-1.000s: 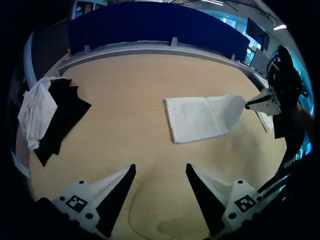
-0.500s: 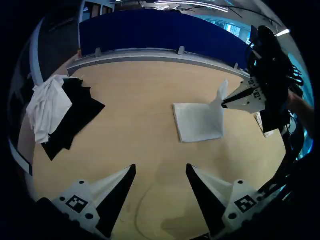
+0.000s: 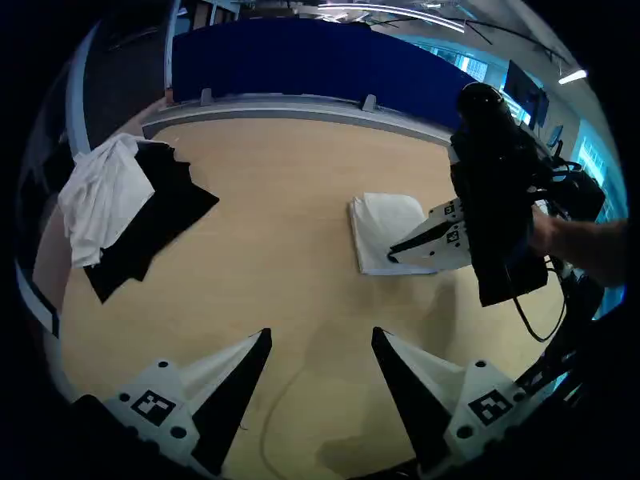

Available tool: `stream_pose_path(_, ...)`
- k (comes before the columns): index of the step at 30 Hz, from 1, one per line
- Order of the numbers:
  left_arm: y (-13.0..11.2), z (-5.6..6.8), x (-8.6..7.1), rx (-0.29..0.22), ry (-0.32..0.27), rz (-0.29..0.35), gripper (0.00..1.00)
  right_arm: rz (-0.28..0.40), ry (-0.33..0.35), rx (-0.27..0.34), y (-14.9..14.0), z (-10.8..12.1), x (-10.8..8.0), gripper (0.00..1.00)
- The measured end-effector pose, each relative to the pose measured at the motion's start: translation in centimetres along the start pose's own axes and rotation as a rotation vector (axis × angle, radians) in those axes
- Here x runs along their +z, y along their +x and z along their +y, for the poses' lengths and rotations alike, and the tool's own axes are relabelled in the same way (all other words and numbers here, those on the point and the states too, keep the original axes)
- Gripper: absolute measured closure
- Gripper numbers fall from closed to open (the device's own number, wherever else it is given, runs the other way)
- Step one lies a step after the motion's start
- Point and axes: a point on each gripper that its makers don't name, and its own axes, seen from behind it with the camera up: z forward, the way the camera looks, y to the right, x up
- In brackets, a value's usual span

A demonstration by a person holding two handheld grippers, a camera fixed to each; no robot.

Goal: Fold towel

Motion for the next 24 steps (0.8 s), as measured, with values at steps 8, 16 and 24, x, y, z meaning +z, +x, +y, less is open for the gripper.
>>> stream_pose_path(8,0.1,0.1,0.2,-0.002,-0.009,0.000,0.07,0.035,-0.001,0.020,0.3,0.0,-1.3,0.52)
stream_pose_path(16,0.5,0.3,0.2,0.009,-0.013,0.001,0.07,0.053,-0.052,0.082,-0.9,1.1,-3.3,0.35)
stream_pose_path(24,0.9,0.9,0.6,0.014,-0.018,0.001,0.07,0.033,-0.103,0.158,-4.5,2.2,-5.0,0.35)
